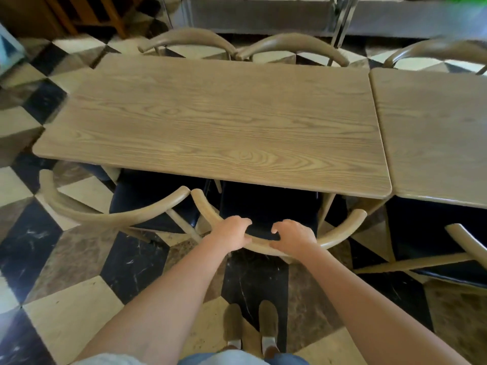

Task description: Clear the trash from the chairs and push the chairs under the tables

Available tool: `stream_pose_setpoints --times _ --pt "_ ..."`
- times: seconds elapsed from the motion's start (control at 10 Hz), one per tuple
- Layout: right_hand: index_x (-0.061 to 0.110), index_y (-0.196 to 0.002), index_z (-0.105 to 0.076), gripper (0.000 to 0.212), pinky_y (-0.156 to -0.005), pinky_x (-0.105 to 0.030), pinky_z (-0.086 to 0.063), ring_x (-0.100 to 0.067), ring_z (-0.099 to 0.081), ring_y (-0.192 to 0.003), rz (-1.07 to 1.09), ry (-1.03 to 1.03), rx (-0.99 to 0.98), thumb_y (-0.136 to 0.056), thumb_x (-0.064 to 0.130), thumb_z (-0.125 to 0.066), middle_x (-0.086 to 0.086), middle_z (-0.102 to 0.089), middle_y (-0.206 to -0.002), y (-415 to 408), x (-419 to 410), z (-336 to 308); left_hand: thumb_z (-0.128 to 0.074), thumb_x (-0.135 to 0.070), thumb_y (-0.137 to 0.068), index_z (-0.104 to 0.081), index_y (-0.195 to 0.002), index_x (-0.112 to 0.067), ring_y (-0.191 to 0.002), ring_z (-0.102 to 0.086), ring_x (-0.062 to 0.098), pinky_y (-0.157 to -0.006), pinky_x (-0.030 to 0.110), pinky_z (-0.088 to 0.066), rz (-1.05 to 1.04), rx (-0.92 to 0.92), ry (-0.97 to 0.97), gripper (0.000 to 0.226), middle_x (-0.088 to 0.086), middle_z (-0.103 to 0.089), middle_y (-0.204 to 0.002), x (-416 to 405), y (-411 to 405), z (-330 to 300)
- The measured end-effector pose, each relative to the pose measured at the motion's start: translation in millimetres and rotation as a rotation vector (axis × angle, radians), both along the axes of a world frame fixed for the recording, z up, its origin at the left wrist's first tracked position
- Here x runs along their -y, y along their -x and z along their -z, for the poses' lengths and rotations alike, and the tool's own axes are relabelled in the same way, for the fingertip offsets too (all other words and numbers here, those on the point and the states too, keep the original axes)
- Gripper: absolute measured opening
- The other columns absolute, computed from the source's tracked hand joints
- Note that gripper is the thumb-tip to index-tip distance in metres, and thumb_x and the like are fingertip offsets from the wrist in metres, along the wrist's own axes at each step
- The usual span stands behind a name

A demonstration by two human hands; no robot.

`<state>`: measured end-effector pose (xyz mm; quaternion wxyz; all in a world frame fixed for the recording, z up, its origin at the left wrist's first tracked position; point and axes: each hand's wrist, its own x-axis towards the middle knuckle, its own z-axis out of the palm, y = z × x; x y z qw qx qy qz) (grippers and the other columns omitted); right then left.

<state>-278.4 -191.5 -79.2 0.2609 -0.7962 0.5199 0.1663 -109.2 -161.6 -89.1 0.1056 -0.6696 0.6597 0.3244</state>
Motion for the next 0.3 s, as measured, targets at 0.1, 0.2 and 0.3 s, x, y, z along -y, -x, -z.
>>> stream_pose_setpoints --times 0.1,0.2,0.3 --pt "0.019 -0.122 -0.053 0.044 -0.086 -0.039 -0.049 -0.025 -0.056 -0.109 -0.017 -0.106 0.061 -0.088 0.046 -0.056 -0.004 -0.06 -0.121 -21.9 28.0 -48.2 -0.055 -0.036 -0.091 -0.043 -0.136 -0.015 -0.112 -0.056 0.023 -0.085 0.033 -0.046 -0.065 -0.022 -0.116 0.051 0.005 -0.055 -0.13 22.3 -21.2 -43.7" --pt "0.01 -0.117 -0.059 0.042 -0.088 -0.036 -0.044 -0.026 -0.057 -0.108 -0.173 -0.081 0.052 -0.091 0.042 -0.053 -0.008 -0.062 -0.12 -51.1 53.4 -101.3 -0.054 -0.034 -0.092 -0.054 -0.127 -0.008 -0.11 -0.056 0.021 -0.096 0.034 -0.044 -0.047 0.043 -0.221 0.044 0.005 -0.059 -0.122 41.7 -45.9 -93.3" --pt "0.007 -0.116 -0.06 0.038 -0.074 -0.033 -0.047 -0.024 -0.065 -0.092 -0.241 -0.093 0.051 -0.092 0.036 -0.053 -0.008 -0.067 -0.111 -78.9 72.0 -159.3 -0.047 -0.034 -0.095 -0.047 -0.133 -0.012 -0.115 -0.056 0.023 -0.097 0.038 -0.042 -0.112 0.039 -0.378 0.044 0.008 -0.055 -0.132 57.0 -74.4 -147.4"
